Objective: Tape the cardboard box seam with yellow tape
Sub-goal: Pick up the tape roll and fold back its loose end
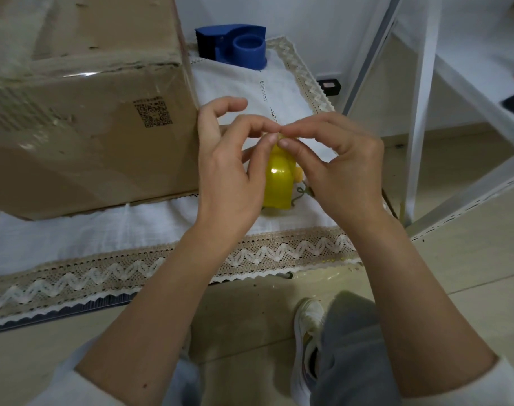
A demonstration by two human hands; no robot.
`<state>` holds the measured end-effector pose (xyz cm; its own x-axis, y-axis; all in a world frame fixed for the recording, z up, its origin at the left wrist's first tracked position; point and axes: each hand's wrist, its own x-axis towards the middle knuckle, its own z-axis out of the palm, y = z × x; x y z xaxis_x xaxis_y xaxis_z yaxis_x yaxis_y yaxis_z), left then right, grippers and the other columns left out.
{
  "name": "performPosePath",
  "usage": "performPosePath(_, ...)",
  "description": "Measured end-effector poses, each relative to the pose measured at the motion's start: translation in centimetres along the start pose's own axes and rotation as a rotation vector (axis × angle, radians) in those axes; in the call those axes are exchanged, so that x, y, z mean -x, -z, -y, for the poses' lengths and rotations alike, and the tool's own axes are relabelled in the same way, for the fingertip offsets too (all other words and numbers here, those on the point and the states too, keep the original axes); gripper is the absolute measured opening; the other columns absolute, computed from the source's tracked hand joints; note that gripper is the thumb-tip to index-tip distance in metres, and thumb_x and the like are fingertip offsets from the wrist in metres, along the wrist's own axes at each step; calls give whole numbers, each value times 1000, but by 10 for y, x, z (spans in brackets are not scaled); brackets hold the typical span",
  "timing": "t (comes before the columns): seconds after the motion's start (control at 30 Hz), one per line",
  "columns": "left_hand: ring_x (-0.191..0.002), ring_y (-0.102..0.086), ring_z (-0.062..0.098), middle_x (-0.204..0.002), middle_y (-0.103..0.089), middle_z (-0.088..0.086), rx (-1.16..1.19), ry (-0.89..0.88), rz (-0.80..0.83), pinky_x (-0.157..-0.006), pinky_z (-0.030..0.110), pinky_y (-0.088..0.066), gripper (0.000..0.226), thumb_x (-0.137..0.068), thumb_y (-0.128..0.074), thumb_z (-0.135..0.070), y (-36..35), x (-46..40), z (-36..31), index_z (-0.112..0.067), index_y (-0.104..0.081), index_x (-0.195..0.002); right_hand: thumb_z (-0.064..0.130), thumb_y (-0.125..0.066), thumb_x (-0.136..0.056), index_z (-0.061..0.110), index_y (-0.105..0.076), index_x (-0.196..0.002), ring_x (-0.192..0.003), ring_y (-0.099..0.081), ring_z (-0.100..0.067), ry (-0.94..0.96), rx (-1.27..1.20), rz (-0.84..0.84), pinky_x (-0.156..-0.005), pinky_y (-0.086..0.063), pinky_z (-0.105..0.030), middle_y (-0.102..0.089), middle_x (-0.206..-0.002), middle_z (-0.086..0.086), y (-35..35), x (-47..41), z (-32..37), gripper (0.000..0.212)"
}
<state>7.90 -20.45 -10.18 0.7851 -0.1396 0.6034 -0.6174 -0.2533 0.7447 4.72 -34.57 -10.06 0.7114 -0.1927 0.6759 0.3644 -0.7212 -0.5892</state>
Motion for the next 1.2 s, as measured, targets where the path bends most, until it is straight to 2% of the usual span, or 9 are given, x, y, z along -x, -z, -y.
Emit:
performPosePath(0.13,-100,-55,-7,-112,-53,-3,-33,-26,-9,-70,12,-52,8,-97,-60,-8,0,-1,1,-6,-68,-98,24,-77,-86,14,-77,-96,-85,-68,-10,-44,-10,-11,-76,-55,-32,-74,-88,3,0,2,1,14)
performPosePath(0.33,-95,-62,2,-94,-63,-9,10,14,-11,-79,19,-55,9,-98,-57,-7,-1,1,0,-6,-65,-99,23,-77,-86,12,-76,-91,-83,-67,-13,-41,-29,-11,-73,-55,-37,-72,-85,2,0,2,2,13)
performPosePath(0.5,-93,-64,1,-92,-63,-13,48,25,-27,-79,25,-58,7,-97,-59,-7,-1,0,1,-8,-66,-99,23,-76,-87,13,-73,-106,-85,-66,-11,-48,-61,14,-75,-56,-39,-70,-88,0,0,2,2,21)
performPosePath(0.63,-91,-67,4,-91,-65,-18,126,76,-30,-80,24,-57,18,-96,-63,-9,1,0,-4,-18,-57,-110,19,-74,-90,10,-77,-96,-84,-65,-9,-1,-45,15,-73,-55,-36,-71,-89,-3,-1,2,2,11)
performPosePath(0.73,-103,-66,6,-101,-69,-3,161,115,-9,-86,25,-57,32,-96,-64,-13,3,0,-7,-20,-51,-125,18,-71,-92,10,-75,-95,-84,-65,-12,-4,-27,9,-71,-55,-39,-70,-89,-2,-3,3,2,9)
performPosePath(0.87,-111,-61,6,-126,-58,-7,175,243,18,-85,24,-55,34,-94,-66,-22,1,-1,-6,-23,-50,-124,16,-68,-92,11,-70,-92,-83,-64,-13,-47,-9,-38,-68,-55,-39,-66,-89,2,-3,4,4,6)
performPosePath(1.0,-88,-60,-4,-99,-61,-12,119,363,82,-70,11,-47,32,-92,-65,-41,-1,3,-4,-23,-51,-114,17,-68,-92,10,-69,-92,-82,-63,-11,-81,-17,-101,-69,-55,-34,-63,-90,3,-3,2,7,7)
performPosePath(1.1,-66,-59,-2,-71,-63,-13,89,410,197,-63,16,-44,28,-87,-59,-54,-2,4,-2,-27,-58,-94,17,-68,-92,10,-69,-93,-82,-63,-10,-114,-30,-122,-70,-55,-31,-63,-91,4,-3,1,9,7)
performPosePath(1.2,-62,-61,2,-66,-65,-10,303,435,246,-60,21,-51,18,-97,-60,-33,-3,3,-1,-20,-68,-87,20,-68,-93,13,-70,-100,-84,-63,-9,-145,-40,-89,-74,-55,-32,-65,-90,2,-2,1,8,10)
